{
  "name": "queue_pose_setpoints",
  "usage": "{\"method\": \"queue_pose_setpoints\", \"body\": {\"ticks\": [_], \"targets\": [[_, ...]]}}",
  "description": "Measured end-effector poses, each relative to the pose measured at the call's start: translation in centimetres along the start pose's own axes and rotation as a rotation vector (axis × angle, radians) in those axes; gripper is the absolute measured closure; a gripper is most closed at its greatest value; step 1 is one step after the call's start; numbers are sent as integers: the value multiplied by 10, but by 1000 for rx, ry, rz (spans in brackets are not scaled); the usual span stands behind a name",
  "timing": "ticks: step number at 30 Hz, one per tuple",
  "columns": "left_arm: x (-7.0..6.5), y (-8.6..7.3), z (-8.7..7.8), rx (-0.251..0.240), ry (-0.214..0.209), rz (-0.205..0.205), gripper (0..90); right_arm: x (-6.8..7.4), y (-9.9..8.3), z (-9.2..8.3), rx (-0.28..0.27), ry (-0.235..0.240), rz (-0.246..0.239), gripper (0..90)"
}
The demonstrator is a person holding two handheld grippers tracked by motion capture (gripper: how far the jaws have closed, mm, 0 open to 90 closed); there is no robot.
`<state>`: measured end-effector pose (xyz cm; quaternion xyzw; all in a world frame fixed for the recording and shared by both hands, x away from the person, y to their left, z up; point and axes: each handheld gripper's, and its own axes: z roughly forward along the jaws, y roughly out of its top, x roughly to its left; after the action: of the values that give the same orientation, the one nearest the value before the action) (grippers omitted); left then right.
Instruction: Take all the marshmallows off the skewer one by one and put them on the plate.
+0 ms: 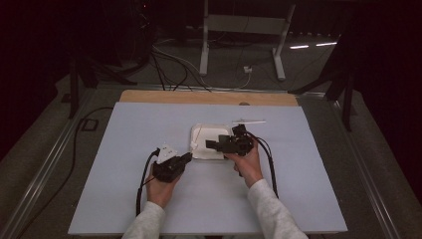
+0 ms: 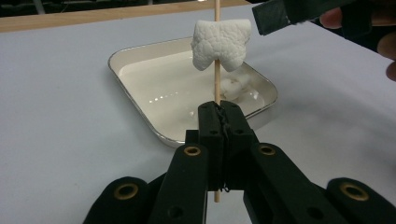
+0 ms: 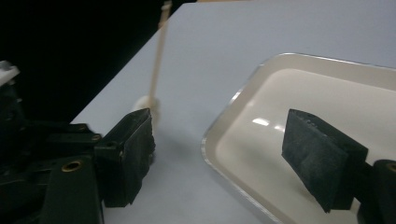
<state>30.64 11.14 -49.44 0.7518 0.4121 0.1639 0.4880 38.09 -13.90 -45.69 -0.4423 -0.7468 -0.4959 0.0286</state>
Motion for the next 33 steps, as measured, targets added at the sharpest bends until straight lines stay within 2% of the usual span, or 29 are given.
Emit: {"method": "queue_pose_setpoints", "body": {"ticks": [9,17,21,24,25,26,33], "targets": [[-2,0,1,-3,-4,3,900,16,-4,14,20,59,-9,271],[-3,1,0,-9,-11,11,900,23,-6,25,23,101,2,450],[-4,1,0,-15,-14,16,900,23,-7,31,38,130,23,506],[-5,1,0,-20,-18,20,900,22,-8,35,50,134,50,559],[-5,1,0,-21,-21,22,900,22,-8,35,54,136,58,590],[-5,1,0,-19,-20,25,900,22,-9,36,51,140,64,684],[-6,2,-1,-24,-27,41,900,23,-8,33,46,166,66,772]]}}
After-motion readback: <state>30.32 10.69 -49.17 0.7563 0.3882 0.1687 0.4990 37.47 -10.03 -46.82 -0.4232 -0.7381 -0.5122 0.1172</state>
